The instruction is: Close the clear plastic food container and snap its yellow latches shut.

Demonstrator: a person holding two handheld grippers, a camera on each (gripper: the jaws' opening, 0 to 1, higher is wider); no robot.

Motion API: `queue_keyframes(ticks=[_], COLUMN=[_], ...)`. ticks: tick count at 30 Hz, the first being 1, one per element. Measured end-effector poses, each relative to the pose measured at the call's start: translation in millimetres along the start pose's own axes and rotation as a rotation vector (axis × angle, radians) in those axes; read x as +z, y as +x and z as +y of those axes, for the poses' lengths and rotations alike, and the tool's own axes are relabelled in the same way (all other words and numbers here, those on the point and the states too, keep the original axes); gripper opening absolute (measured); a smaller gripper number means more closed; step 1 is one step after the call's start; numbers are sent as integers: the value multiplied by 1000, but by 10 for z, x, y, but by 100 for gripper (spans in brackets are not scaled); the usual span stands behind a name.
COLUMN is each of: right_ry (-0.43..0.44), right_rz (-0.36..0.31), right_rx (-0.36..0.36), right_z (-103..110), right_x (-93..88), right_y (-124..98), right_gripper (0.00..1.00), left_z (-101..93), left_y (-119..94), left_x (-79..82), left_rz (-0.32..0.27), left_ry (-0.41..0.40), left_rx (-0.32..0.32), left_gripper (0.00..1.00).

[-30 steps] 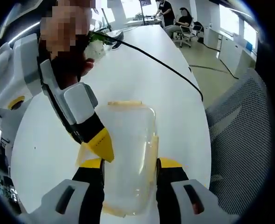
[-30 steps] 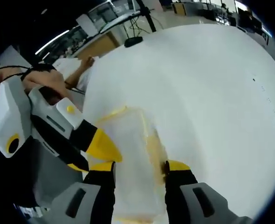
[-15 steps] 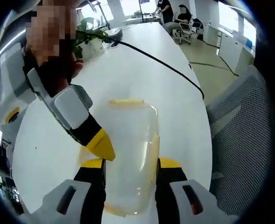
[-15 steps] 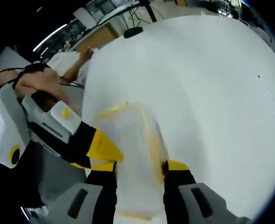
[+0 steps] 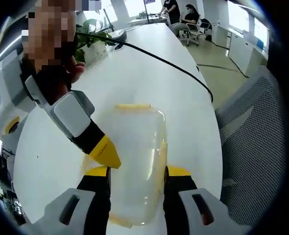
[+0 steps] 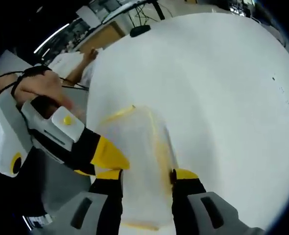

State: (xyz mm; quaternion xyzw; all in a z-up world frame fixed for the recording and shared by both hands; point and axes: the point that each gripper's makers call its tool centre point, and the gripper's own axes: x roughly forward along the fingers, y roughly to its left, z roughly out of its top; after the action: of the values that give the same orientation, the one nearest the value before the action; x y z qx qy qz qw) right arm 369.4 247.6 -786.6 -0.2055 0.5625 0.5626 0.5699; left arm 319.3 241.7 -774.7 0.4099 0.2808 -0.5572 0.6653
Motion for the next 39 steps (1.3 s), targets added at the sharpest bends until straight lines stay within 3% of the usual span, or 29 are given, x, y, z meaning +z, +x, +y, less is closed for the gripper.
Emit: queue_keyframes(ticks=[14,21,25,33,39], right_ry=[18,-52,-126,-206,-193], right_rz=[-15,13,26,14,0], right_rx=[-11,-56,-83,-134,-158], right_z=[18,82,90,134,92], right_x=[-6,6,-4,-9,-79], right_y=[-10,-6,-30,-92,-167], right_gripper=[40,46,46,45,47], left_z=[-33,-35,-65,-63,-31], left_y=[-2,-13,2,-68,-55], left_x=[14,30,41,170,157], left_rz=[13,39,51,28,33], left_ry=[12,39,-4,14,-2], left_rx=[8,27,13,-20,-5], left_gripper=[42,44,61,58,63])
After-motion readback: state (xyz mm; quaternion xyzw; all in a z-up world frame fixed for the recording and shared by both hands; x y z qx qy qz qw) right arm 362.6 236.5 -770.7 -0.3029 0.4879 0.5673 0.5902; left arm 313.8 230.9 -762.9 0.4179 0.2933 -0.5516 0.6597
